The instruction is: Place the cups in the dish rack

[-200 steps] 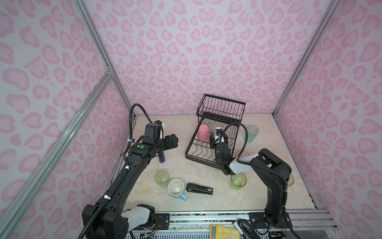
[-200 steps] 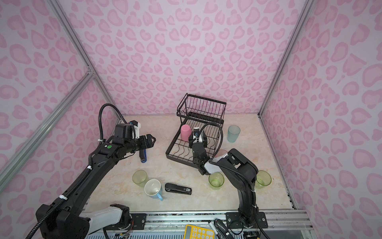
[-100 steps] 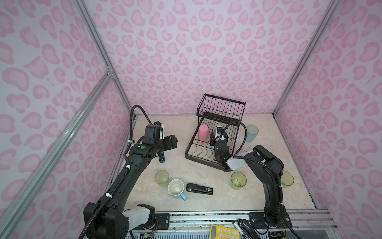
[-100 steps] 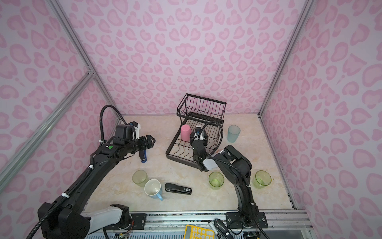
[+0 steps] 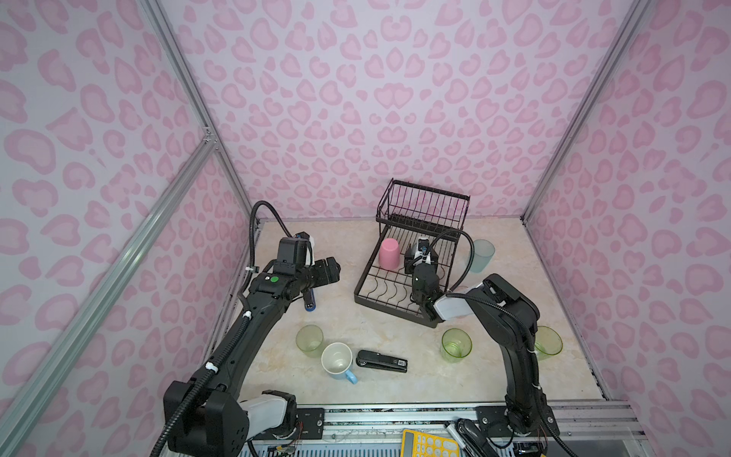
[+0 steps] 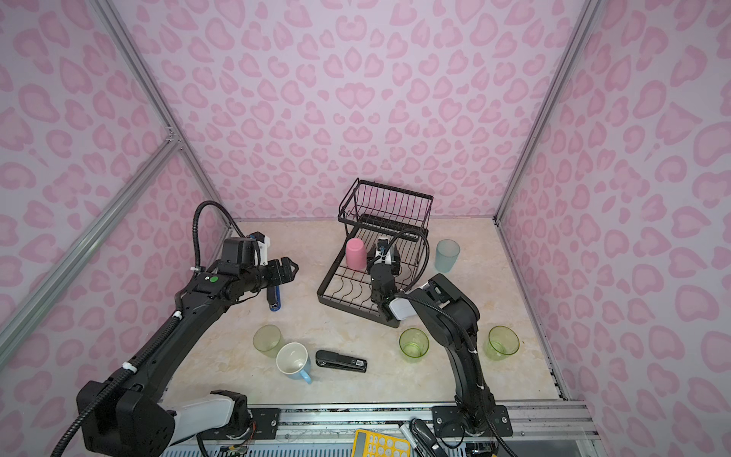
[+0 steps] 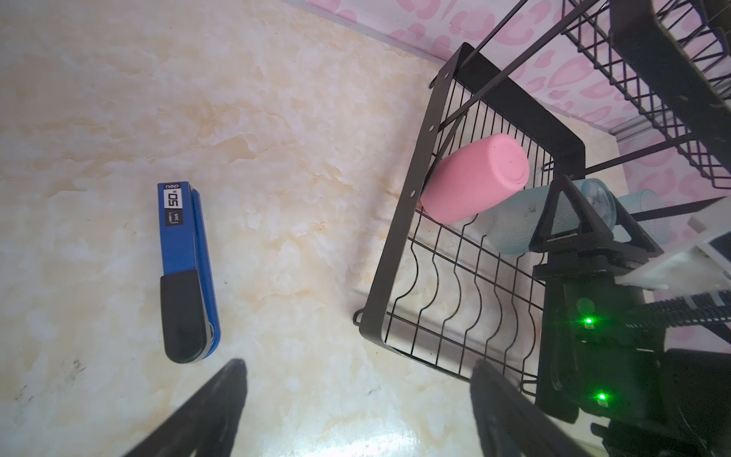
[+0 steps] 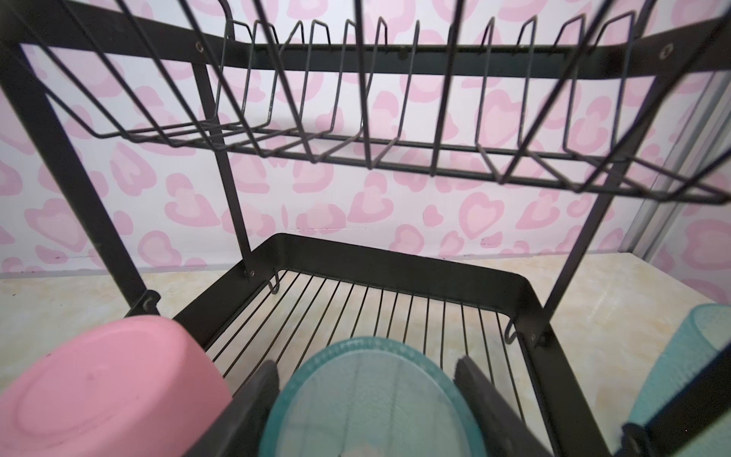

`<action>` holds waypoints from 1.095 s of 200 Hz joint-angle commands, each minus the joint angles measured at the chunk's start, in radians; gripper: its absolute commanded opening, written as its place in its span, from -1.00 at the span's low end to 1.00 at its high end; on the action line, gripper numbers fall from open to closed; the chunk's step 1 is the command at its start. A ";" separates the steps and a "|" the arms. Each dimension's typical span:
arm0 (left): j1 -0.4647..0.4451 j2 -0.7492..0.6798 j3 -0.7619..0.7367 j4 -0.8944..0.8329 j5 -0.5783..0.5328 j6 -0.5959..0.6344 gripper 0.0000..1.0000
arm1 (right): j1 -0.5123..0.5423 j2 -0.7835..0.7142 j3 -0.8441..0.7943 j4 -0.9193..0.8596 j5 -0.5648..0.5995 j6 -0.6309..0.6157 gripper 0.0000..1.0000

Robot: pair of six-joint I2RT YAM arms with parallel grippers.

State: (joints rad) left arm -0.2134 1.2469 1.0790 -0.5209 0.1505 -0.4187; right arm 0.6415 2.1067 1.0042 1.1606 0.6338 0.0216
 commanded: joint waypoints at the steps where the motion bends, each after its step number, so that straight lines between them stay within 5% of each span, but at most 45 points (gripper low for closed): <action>1: 0.002 -0.001 -0.004 0.030 0.006 -0.002 0.81 | -0.003 0.010 0.008 0.034 -0.006 0.021 0.20; 120: 0.011 -0.021 -0.014 0.032 0.007 -0.002 0.81 | -0.004 0.036 0.065 -0.007 -0.026 0.034 0.24; 219: 0.015 -0.040 -0.022 0.031 -0.007 0.000 0.81 | -0.004 0.049 0.073 0.010 0.017 0.037 0.48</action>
State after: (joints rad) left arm -0.2008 1.2175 1.0622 -0.5117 0.1497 -0.4187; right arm 0.6369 2.1448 1.0756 1.1477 0.6277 0.0498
